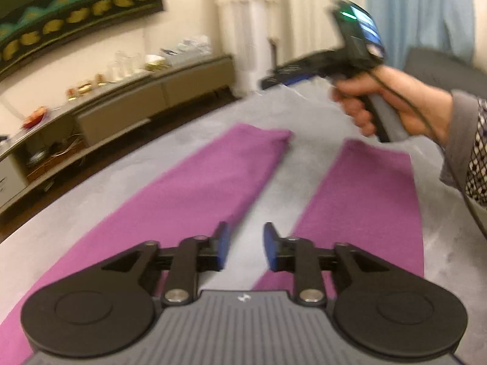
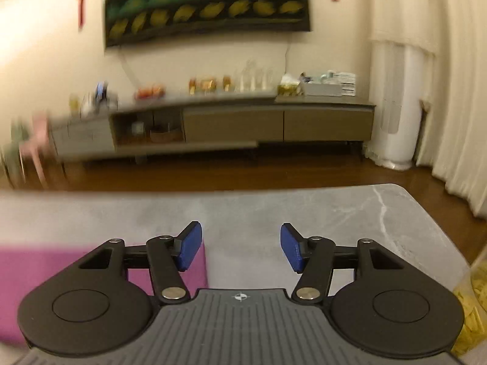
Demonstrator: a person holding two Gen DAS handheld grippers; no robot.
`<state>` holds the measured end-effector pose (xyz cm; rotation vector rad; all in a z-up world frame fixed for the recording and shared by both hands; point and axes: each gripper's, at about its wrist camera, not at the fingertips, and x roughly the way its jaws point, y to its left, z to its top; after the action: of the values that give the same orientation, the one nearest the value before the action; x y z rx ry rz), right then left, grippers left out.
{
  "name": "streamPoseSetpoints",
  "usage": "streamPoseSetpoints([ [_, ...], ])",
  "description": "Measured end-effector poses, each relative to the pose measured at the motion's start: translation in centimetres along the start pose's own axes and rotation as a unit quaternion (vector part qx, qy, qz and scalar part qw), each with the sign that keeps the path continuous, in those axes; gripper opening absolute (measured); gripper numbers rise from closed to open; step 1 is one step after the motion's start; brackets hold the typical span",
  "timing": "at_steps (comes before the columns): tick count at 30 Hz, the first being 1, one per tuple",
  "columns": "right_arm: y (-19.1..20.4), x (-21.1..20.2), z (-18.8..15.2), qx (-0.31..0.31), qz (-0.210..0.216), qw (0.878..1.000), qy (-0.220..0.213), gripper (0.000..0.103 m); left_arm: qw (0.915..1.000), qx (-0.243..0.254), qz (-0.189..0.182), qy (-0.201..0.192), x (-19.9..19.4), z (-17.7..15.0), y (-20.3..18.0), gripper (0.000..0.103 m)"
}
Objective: Fold clothes
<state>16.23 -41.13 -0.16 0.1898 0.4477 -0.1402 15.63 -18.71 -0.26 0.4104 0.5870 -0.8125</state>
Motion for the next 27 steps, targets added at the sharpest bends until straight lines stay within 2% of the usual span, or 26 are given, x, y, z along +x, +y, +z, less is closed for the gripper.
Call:
streamPoseSetpoints([
  [3, 1.9, 0.2, -0.2, -0.011, 0.122, 0.991, 0.053, 0.058, 0.9964, -0.065, 0.054, 0.003, -2.6, -1.5, 4.8, 0.031],
  [4, 3.0, 0.6, -0.7, -0.021, 0.146, 0.986, 0.071, 0.057, 0.9920, -0.094, 0.084, 0.015, -3.1, -2.3, 6.9, 0.031],
  [6, 4.6, 1.8, -2.0, -0.052, 0.160, 0.979, 0.116, 0.057, 0.9790, -0.139, 0.139, 0.054, -3.9, -4.5, 10.8, 0.031],
  [8, 5.5, 3.0, -3.5, -0.093, 0.140, 0.971, 0.171, 0.055, 0.9594, -0.183, 0.193, 0.094, -4.6, -6.7, 14.6, 0.030],
  [10, 6.2, 2.5, -3.6, -0.115, 0.119, 0.970, 0.178, 0.054, 0.9386, -0.228, 0.229, 0.121, -7.2, -9.4, 17.6, 0.027],
  [13, 7.3, 1.3, -3.3, -0.143, 0.088, 0.970, 0.176, 0.055, 0.9281, -0.261, 0.243, 0.106, -13.2, -12.5, 19.2, 0.027],
  [15, 8.0, 0.6, -3.1, -0.162, 0.067, 0.969, 0.176, 0.055, 0.9232, -0.266, 0.260, 0.097, -17.5, -14.6, 19.2, 0.028],
  [17, 8.7, -0.2, -2.9, -0.180, 0.047, 0.967, 0.174, 0.055, 0.9127, -0.273, 0.285, 0.107, -21.1, -16.8, 19.0, 0.029],
  [19, 9.4, -1.0, -2.7, -0.199, 0.026, 0.964, 0.173, 0.059, 0.8925, -0.290, 0.323, 0.123, -24.4, -19.8, 19.3, 0.030],
  [22, 12.2, -2.9, -2.6, -0.204, 0.056, 0.962, 0.173, 0.069, 0.8591, -0.346, 0.345, 0.153, -27.5, -23.8, 21.6, 0.030],
  [24, 13.8, -4.2, -2.6, -0.204, 0.072, 0.961, 0.174, 0.074, 0.8452, -0.357, 0.354, 0.181, -28.0, -26.5, 23.2, 0.036],
  [25, 14.1, -5.0, -2.5, -0.203, 0.072, 0.960, 0.177, 0.074, 0.8478, -0.362, 0.346, 0.175, -28.2, -27.1, 24.0, 0.043],
  [27, 14.4, -6.1, -2.2, -0.195, 0.061, 0.962, 0.182, 0.074, 0.8527, -0.370, 0.330, 0.163, -28.6, -28.3, 25.5, 0.044],
])
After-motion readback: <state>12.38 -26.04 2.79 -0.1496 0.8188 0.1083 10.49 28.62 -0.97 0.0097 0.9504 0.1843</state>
